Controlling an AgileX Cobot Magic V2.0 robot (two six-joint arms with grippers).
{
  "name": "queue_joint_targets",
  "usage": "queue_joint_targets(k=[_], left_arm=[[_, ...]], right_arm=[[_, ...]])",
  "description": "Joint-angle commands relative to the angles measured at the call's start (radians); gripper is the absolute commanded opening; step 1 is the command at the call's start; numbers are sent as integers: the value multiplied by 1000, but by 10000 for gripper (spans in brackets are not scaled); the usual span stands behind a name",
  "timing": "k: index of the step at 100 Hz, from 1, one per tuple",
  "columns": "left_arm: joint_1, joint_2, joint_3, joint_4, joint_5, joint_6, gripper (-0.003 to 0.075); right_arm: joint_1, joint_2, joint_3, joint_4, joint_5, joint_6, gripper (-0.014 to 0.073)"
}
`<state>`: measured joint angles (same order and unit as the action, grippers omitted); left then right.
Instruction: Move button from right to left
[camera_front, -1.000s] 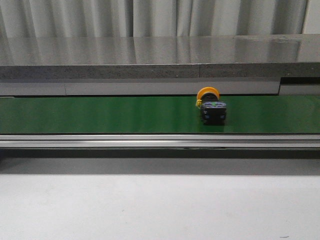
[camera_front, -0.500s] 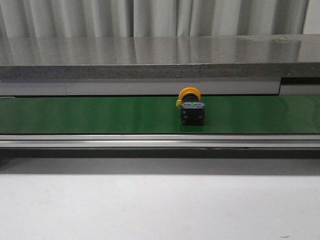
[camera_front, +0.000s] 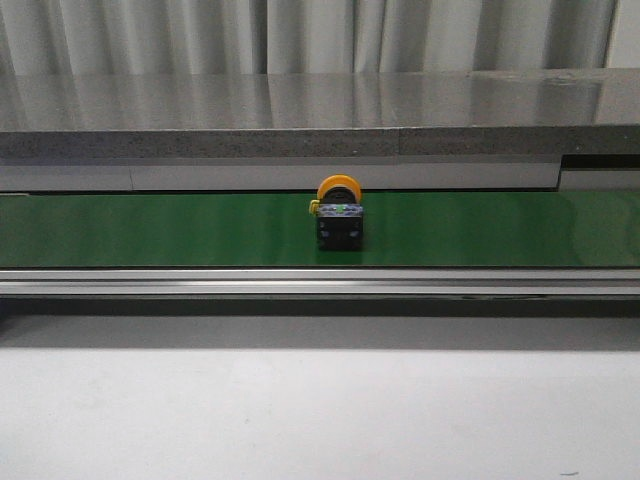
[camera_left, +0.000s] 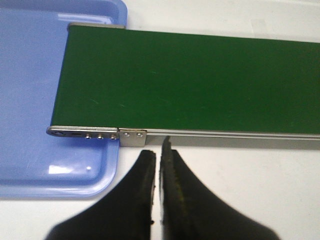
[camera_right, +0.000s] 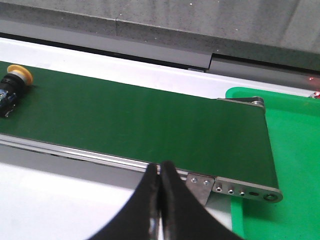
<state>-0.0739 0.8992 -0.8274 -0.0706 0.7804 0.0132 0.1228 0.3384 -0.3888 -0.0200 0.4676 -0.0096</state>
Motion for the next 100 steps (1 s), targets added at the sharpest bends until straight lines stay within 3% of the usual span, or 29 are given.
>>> queue_joint_targets(k=[1, 13, 32, 39, 57, 74, 100], left_arm=[[-1, 19, -35, -17, -52, 10, 10], [-3, 31, -35, -19, -52, 51, 123], [-3, 31, -35, -19, -57, 53, 552], [-3, 31, -35, -19, -57, 53, 651], [-3, 31, -35, -22, -69, 53, 664], [-9, 67, -73, -183, -54, 139, 664], [-122, 258, -194, -220, -63, 152, 664]], right_arm=[[2, 1, -28, -1, -67, -7, -68], [2, 1, -28, -1, -67, -7, -68], [2, 1, -28, -1, -67, -7, -68], [2, 1, -28, -1, -67, -7, -68], [2, 1, -28, -1, -67, -7, -68], [2, 1, -28, -1, -67, -7, -68], [2, 1, -28, -1, -67, -7, -68]])
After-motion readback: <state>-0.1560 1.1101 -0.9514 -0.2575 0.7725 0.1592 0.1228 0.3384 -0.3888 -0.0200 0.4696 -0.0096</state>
